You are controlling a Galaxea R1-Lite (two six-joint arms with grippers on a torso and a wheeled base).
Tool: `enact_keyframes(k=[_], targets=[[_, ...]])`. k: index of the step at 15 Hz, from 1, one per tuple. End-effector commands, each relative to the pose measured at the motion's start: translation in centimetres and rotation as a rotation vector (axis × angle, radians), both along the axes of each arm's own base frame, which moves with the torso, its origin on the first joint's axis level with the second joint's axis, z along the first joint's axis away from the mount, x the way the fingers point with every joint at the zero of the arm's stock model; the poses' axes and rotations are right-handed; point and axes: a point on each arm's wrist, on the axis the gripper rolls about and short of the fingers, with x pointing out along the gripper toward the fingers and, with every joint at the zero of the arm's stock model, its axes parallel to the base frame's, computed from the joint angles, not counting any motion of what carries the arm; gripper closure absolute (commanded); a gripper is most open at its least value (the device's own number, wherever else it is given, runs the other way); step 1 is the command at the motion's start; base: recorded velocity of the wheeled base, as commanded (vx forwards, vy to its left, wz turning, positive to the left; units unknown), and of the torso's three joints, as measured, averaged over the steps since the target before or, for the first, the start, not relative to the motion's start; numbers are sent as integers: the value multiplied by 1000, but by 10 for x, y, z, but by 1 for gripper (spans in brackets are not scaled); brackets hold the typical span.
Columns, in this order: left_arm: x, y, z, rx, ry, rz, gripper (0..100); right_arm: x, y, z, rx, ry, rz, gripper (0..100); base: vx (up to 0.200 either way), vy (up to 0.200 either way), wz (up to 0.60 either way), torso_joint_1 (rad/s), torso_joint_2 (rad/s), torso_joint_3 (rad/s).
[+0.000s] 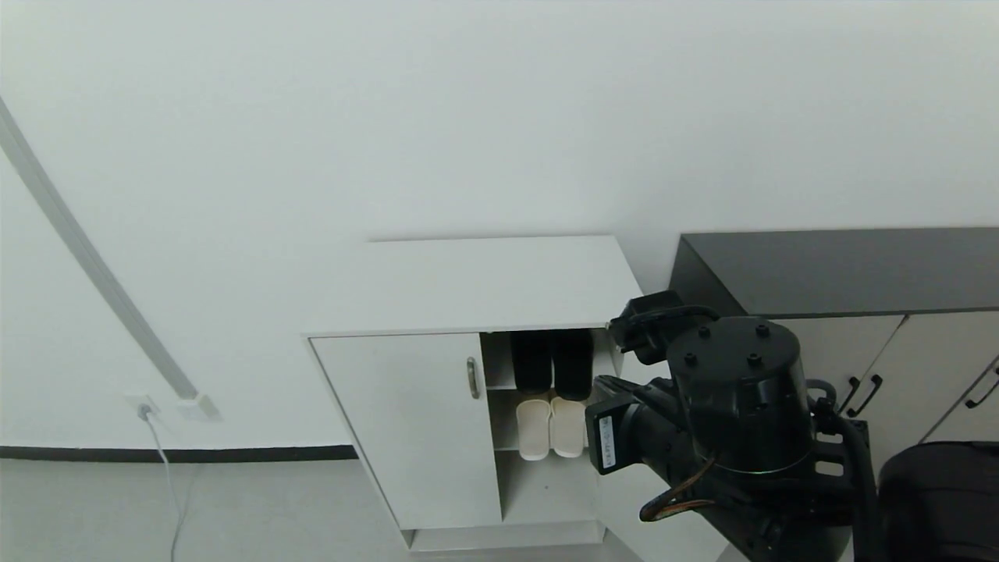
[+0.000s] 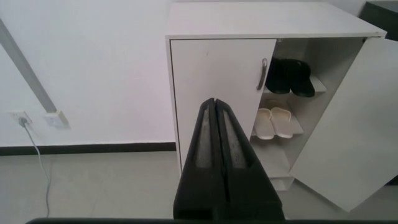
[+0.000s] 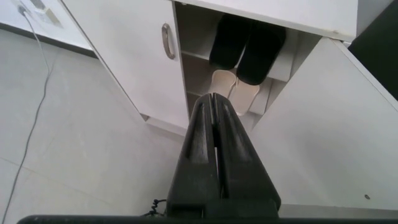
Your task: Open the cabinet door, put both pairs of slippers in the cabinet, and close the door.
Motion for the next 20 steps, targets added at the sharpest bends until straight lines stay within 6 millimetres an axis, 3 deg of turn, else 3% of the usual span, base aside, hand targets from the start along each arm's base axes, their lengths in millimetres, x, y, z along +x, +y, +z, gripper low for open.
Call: enact_keyframes(k=[1, 3, 15, 20], targets=[[0, 0, 0, 0, 0, 1, 100, 0, 0, 0, -2, 1, -1, 100, 0, 0, -600, -17, -12, 2], [0, 0, 0, 0, 2, 2, 100, 1, 0, 0, -2, 1, -2, 100, 0, 0, -600, 12, 0, -2], [0, 0, 0, -2, 0, 2, 100, 11, -7, -4, -18, 2, -41, 100, 0, 0, 0, 0, 0, 0], [0, 0, 0, -2, 0, 2, 100, 11, -7, -4, -18, 1, -40, 100, -200, 0, 0, 6, 4, 2]])
